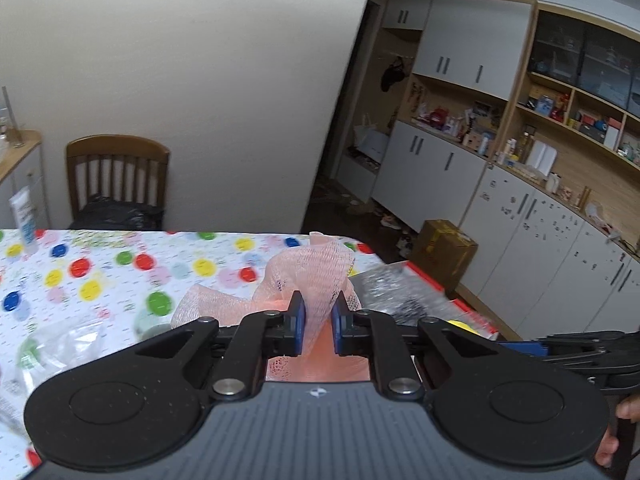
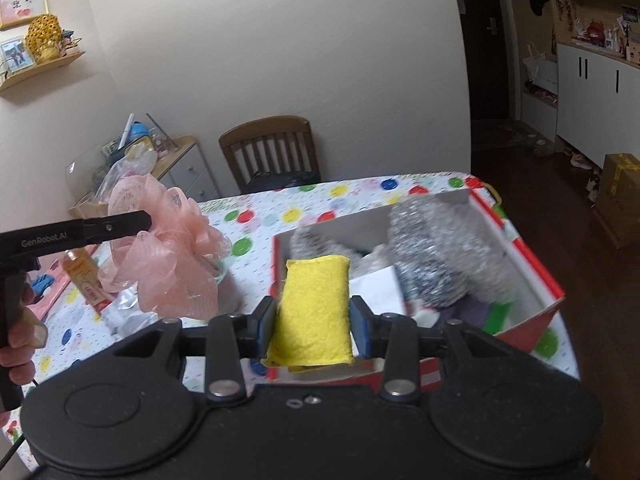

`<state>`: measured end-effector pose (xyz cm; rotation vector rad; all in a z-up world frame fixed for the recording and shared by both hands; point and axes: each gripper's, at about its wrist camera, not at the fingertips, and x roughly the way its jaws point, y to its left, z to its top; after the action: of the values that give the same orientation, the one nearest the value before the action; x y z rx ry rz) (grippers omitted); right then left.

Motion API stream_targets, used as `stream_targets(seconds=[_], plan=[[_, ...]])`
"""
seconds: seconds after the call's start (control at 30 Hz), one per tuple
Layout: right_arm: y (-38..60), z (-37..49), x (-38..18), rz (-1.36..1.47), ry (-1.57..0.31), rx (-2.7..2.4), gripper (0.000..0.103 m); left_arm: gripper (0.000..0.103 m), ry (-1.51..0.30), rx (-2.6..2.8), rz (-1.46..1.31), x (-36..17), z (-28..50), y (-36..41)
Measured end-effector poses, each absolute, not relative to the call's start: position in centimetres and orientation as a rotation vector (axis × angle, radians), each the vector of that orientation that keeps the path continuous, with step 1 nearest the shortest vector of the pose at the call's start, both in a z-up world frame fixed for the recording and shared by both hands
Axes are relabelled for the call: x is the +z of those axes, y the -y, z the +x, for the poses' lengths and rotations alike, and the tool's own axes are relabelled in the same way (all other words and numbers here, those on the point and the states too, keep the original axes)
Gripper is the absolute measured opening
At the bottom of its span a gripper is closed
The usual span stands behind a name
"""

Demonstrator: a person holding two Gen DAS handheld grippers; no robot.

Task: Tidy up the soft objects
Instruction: 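Carry the yellow sponge and pink puff into the red box and release both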

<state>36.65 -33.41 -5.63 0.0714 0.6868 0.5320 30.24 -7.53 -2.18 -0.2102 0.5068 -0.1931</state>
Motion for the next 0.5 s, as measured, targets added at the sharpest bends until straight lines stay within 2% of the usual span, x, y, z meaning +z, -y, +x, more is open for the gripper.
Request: stream_targets(seconds=[0.5], plan=[[38.9, 44.4, -5.9, 0.032, -0.675, 0.494, 0.038, 0.013, -0.575, -0.305, -0.176, -3.8, 38.0, 17.1]])
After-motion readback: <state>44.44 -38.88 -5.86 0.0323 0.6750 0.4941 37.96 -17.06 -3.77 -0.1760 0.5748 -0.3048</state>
